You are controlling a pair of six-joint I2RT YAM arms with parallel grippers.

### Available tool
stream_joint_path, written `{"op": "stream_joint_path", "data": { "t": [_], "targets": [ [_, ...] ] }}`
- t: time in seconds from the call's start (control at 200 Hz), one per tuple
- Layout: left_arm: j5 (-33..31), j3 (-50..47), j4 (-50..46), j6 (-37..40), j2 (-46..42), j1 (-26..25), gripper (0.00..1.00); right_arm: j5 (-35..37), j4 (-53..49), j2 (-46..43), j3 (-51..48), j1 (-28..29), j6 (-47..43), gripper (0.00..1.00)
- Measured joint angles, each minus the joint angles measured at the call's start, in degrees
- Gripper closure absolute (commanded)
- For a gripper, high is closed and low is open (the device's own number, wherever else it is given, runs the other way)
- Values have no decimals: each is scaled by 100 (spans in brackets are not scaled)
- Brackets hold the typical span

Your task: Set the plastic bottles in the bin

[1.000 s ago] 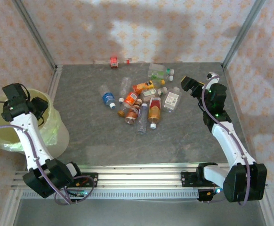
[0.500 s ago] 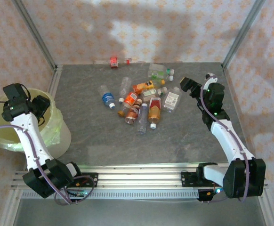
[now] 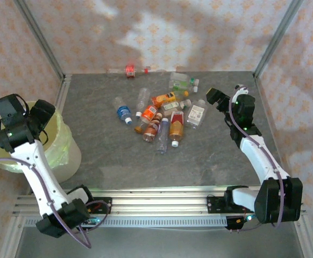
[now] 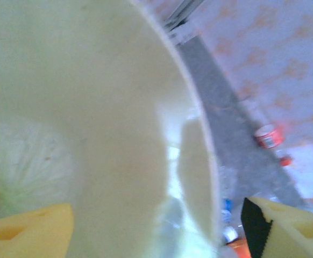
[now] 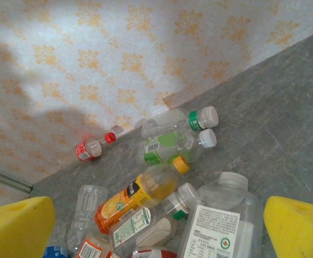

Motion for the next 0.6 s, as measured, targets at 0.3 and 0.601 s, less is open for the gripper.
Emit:
{"op": "stream_joint_path", "data": {
  "t": [0.3, 0.601],
  "targets": [
    [804, -245, 1626, -894, -857, -1488, 0, 55, -262, 13, -254, 66, 426, 1],
    [-195, -455, 2776, -1104, 236, -4684, 0, 55, -595, 651, -533, 1158, 658, 1]
  ]
}}
